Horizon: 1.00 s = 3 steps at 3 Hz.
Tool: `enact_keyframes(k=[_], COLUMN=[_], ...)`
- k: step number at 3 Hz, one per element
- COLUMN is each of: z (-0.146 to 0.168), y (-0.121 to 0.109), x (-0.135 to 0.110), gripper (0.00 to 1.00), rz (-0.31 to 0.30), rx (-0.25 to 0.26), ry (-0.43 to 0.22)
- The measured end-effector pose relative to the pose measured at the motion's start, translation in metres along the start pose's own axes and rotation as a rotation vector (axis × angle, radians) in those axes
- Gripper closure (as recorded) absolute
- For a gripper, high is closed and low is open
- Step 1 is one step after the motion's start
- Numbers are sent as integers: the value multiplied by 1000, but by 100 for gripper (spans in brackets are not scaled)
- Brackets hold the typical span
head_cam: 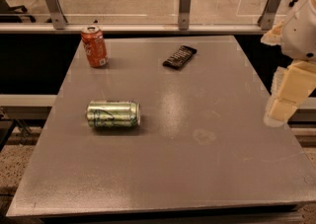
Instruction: Place green can upright
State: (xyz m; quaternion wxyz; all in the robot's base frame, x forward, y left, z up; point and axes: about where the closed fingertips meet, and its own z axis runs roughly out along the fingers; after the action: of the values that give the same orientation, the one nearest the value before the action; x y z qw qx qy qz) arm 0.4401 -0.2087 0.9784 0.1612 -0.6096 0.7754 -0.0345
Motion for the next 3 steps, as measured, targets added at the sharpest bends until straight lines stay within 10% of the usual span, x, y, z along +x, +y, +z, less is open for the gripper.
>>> enact_keyframes(k=[3], z=[32], y=[1], x=[-87], gripper=[0], rz=[-133], rx=[-47], ry=[-57])
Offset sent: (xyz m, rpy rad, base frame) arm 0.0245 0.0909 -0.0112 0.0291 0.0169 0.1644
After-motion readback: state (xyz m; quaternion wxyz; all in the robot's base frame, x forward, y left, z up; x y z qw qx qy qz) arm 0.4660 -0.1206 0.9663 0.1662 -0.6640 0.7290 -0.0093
